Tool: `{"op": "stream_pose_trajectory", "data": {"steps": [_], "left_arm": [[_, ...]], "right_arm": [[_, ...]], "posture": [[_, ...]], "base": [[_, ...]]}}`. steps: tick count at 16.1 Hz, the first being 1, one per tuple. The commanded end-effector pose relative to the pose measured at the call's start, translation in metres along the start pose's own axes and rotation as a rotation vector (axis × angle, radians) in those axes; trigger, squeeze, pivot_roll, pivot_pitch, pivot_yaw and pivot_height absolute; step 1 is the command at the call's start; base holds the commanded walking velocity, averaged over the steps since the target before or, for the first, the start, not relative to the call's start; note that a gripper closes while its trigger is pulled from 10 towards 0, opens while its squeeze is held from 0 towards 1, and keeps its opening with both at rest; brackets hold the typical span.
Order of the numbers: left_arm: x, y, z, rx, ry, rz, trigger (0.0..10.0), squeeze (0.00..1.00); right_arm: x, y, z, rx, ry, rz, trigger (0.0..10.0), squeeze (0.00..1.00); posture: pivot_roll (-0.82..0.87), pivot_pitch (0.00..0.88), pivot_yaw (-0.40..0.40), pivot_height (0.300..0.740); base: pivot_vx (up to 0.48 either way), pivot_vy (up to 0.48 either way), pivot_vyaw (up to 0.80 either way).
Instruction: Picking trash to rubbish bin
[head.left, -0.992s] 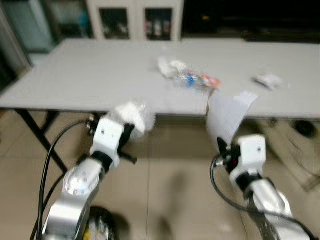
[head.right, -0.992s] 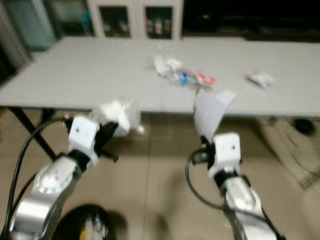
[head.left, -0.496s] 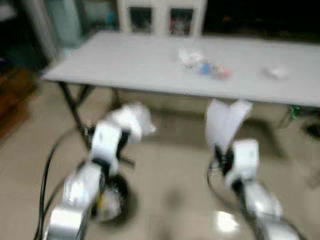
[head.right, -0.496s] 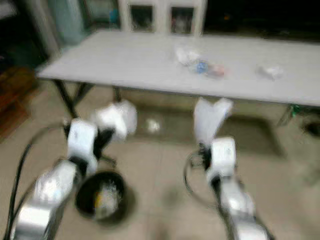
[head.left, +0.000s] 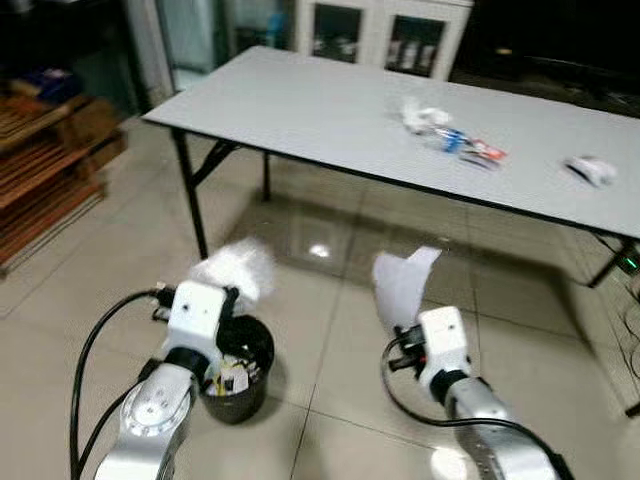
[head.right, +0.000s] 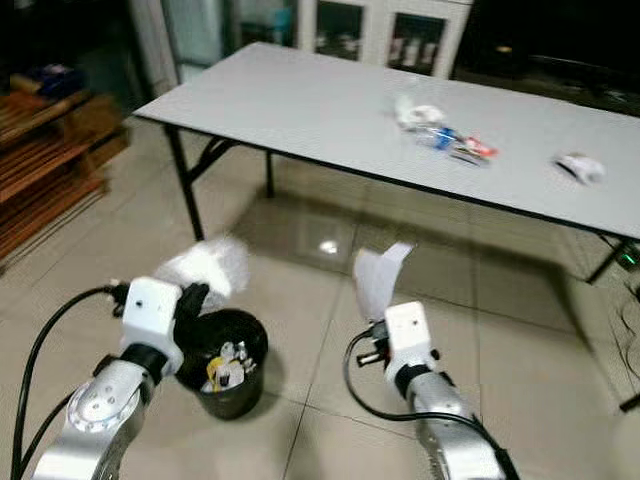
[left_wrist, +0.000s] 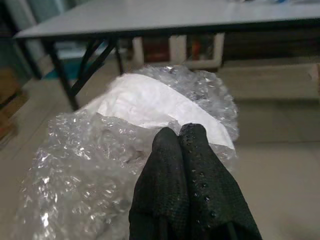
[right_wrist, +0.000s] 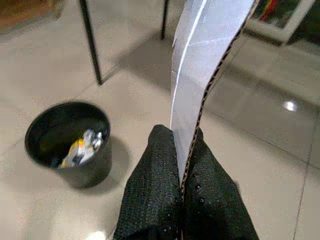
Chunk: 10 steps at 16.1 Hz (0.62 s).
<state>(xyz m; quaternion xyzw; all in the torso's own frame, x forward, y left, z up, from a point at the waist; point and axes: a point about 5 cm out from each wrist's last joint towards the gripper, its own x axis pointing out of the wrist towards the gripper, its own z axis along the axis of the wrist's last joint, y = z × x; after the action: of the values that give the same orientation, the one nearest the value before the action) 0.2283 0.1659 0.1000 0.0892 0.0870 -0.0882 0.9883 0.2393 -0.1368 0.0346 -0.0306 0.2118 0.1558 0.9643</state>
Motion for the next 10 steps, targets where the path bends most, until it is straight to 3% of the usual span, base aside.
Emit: {"op": "stream_pose_trajectory", "data": {"steps": [1, 6, 10], "left_arm": [[-0.001, -0.001, -0.004, 0.011, 0.001, 0.010, 10.0, 0.00], [-0.003, -0.002, -0.012, 0.044, 0.027, -0.014, 10.0, 0.00], [0.002, 0.000, -0.011, 0.071, 0.027, -0.069, 10.0, 0.00]], "right_arm": [[0.004, -0.002, -0.003, -0.007, 0.005, 0.002, 10.0, 0.00], [0.015, 0.004, -0.012, 0.003, 0.027, 0.040, 10.0, 0.00], [0.013, -0.002, -0.015, 0.058, 0.008, -0.024, 10.0, 0.00]], "posture": [[0.04, 0.000, -0.107, 0.740], [0.06, 0.000, -0.099, 0.740], [0.05, 0.000, -0.047, 0.740]], "base": [[0.386, 0.000, 0.46], [0.405, 0.000, 0.49], [0.411, 0.000, 0.00]]}}
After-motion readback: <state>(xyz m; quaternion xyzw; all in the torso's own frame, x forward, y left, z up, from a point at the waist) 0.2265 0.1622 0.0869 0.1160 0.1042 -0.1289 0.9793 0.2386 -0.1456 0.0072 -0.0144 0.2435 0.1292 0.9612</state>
